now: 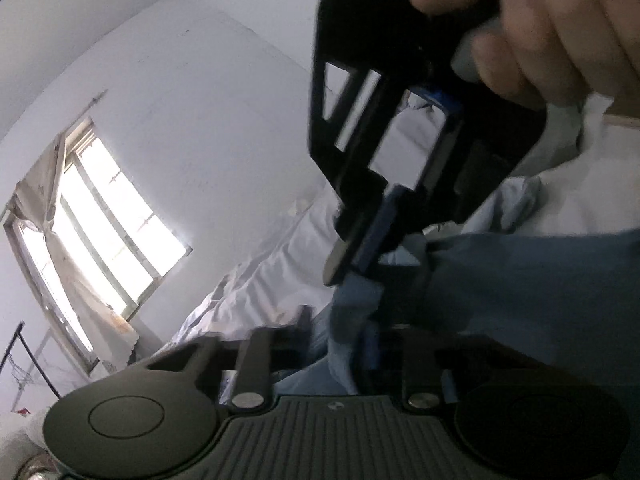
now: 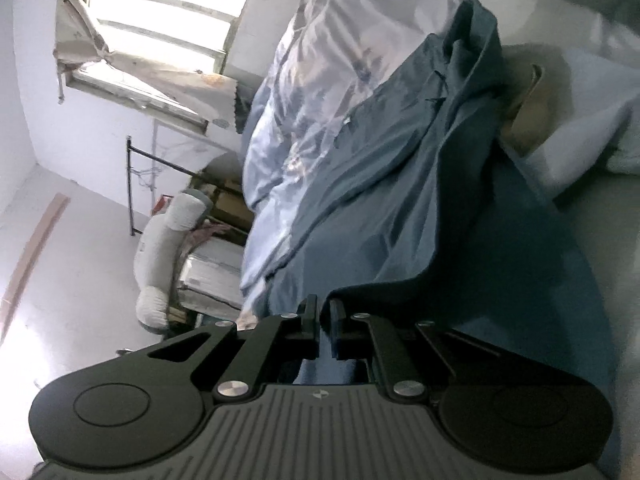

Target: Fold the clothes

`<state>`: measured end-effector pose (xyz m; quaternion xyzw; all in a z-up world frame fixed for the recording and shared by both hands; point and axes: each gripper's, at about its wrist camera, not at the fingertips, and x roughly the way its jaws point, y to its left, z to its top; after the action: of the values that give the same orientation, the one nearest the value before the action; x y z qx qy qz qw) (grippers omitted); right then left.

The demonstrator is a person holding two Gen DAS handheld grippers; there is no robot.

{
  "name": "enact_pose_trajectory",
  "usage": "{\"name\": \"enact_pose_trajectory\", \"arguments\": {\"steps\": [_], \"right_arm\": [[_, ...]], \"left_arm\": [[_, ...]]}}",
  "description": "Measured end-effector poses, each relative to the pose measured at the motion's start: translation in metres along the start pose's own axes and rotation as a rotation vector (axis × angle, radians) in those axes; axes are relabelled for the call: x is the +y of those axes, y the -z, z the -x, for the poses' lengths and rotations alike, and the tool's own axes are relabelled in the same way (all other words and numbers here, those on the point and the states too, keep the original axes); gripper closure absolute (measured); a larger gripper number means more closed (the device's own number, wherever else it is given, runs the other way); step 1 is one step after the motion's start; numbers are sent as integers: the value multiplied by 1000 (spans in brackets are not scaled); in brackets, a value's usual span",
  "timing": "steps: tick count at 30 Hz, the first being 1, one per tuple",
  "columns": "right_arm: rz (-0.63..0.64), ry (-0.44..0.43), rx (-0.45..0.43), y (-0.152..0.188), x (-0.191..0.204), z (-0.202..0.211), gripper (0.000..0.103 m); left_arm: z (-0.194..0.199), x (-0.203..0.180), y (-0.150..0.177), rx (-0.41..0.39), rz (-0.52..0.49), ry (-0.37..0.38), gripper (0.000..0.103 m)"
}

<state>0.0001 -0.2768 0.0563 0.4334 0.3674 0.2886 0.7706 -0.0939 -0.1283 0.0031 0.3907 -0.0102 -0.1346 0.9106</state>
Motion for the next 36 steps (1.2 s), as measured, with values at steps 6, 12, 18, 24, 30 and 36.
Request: {"name": "enact_pose_trajectory", "arguments": {"steps": [6, 12, 18, 24, 30, 36], "right_arm": [[5, 8, -7, 1, 0, 5, 97], [59, 2, -88, -8, 2, 24, 84], [128, 120, -307, -28, -2, 73, 66], [132, 269, -393, -35, -14, 89, 66], [274, 381, -408, -39, -2, 78, 66], [321, 381, -390, -41, 0, 69, 66]], "left_arm": [[2, 6, -7, 7, 55, 57, 96], [-6, 48, -24, 34, 334, 165, 97], [-40, 136, -63, 25, 727, 280, 99], [-91, 222, -109, -41, 1020, 406, 101], [-144, 273, -150, -86, 1118, 433, 102], [-159, 307, -168, -141, 1094, 418, 102]]}}
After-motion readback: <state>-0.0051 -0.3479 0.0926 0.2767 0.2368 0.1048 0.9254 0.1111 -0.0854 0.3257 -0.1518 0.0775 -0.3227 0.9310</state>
